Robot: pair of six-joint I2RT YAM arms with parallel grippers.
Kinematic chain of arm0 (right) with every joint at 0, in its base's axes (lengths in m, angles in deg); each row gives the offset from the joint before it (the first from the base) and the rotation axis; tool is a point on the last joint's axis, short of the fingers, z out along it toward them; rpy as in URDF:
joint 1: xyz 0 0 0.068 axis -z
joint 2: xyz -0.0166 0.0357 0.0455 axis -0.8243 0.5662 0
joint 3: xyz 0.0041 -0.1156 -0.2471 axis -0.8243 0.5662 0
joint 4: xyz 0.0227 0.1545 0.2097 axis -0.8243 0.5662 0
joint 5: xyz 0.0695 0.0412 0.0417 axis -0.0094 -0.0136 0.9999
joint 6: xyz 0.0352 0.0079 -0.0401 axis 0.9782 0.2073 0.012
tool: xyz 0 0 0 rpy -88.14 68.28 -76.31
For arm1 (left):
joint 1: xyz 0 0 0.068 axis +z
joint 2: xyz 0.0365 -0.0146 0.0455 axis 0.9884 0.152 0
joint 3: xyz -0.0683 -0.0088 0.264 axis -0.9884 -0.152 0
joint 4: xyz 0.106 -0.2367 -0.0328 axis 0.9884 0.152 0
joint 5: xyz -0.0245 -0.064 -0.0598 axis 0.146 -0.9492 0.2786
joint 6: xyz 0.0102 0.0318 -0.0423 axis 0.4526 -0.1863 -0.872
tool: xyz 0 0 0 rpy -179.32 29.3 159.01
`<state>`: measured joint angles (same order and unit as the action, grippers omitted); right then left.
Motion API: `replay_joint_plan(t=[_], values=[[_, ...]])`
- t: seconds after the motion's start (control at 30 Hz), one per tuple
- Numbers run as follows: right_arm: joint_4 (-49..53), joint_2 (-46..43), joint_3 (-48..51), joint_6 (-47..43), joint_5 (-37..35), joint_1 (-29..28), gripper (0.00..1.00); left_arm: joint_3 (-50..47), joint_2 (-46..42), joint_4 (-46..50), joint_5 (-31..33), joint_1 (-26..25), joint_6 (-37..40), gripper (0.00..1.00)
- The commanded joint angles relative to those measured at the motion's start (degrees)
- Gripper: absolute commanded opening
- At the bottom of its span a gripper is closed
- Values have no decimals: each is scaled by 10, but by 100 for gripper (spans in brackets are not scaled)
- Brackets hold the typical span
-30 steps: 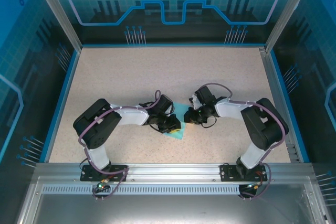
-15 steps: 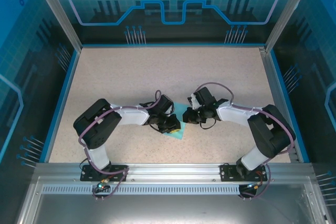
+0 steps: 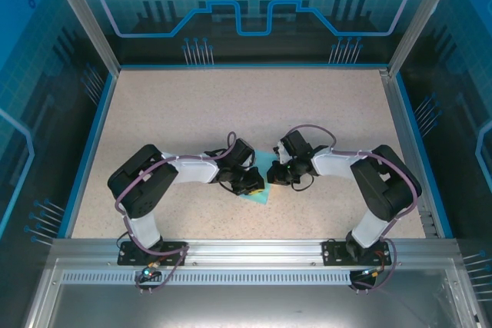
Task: Fold a paper plane with a square sheet of paper (pick it up from the middle)
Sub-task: Fold the triangle a second time at the center of the table.
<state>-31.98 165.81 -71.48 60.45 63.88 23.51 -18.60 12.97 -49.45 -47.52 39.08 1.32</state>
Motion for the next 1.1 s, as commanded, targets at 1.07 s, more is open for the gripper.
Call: replay_joint_plan(t=[1.07], values=[[71,59,-15,-37,-58,-9,9,-7,-8,-1,105,5,28,12]])
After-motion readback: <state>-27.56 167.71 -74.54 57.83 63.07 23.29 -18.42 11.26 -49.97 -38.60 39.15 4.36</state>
